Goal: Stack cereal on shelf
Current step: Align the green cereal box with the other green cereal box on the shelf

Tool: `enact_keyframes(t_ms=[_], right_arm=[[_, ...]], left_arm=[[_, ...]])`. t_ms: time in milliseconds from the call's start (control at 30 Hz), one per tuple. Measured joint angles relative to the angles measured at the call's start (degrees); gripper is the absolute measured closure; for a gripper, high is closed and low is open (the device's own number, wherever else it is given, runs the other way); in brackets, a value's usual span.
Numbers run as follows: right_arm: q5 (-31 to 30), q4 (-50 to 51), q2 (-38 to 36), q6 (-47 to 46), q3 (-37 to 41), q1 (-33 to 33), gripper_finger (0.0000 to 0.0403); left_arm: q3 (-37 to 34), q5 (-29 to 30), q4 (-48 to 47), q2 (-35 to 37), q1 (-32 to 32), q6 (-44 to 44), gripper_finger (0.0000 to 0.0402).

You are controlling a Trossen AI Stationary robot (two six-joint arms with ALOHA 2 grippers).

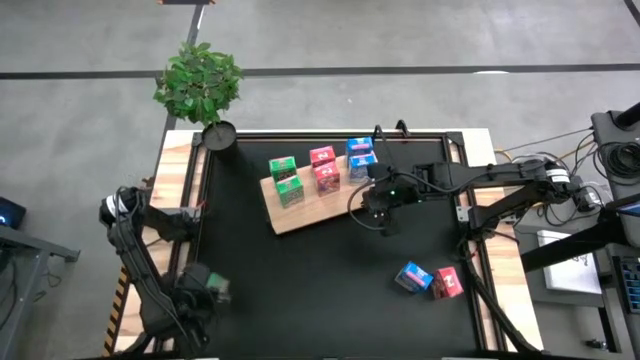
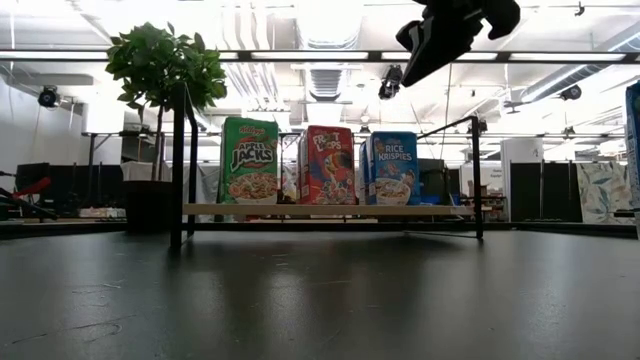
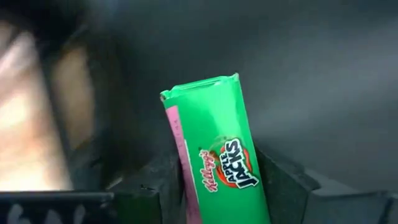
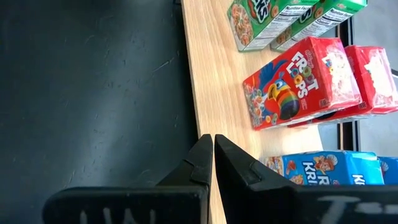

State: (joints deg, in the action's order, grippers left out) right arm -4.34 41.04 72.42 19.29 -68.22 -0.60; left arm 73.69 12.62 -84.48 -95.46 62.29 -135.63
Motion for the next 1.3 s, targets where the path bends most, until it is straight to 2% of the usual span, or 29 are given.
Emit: enact_keyframes(t_ms=[100, 167, 233, 300, 400, 500, 567, 667, 800, 967, 1067, 1300], right_arm=[[0.0, -0.01, 0.0, 0.02, 0.04, 0.0, 0.0394], [0.0, 0.0, 0.0, 0.04, 0.04, 0.0, 0.0394], [0.0, 0.06, 0.0, 0.13, 0.04, 0.0, 0.0394], [0.0, 0.2, 0.0, 0.31, 0.04, 0.0, 0.0394], [0.0, 0.19, 0.0, 0.87, 0.04, 0.0, 0.0394], [0.0, 0.23, 0.0, 0.87, 0.04, 0.0, 0.0394], [-0.01, 0.47, 0.0, 0.83, 0.04, 0.0, 0.0394], [-0.02, 1.09, 0.0, 0.17, 0.04, 0.0, 0.0394], [-0.02, 2.18, 0.0, -0.13, 0.08, 0.0, 0.0394], [-0.02, 2.16, 0.0, -0.24, 0.13, 0.0, 0.0394], [-0.02, 2.14, 0.0, -0.26, 0.13, 0.0, 0.0394], [-0.02, 2.1, 0.0, -0.26, 0.15, 0.0, 0.0394]], left_arm=[[2.44, 19.53, -0.05, 0.02, -2.27, 7.14, 0.0248], [4.94, 29.3, -0.02, 0.03, -4.63, 15.24, 0.0249], [7.8, 34.81, 1.01, 0.04, -7.78, 25.85, 0.0249], [10.46, 37.49, 3.98, 0.04, -11.46, 38.72, 0.0249], [13.9, 37.07, 11.27, 0.04, -17.95, 60.31, 0.0249], [15.96, 32.82, 19.1, 0.04, -24.35, 82.15, 0.0249], [16.71, 30.03, 21.86, 0.04, -28.27, 93.02, 0.0249], [16.93, 27.88, 21.9, 0.04, -34.01, 103.7, 0.0249], [16.16, 24.4, 22.22, 0.04, -41.44, 112.63, 0.0249], [14.75, 18.4, 23.51, 0.04, -48.46, 118.21, 0.0249], [13.09, 14.42, 23.5, 0.04, -51.31, 120.46, 0.0249], [10.64, 11.32, 24.38, 0.04, -54.64, 123.08, 0.0249]])
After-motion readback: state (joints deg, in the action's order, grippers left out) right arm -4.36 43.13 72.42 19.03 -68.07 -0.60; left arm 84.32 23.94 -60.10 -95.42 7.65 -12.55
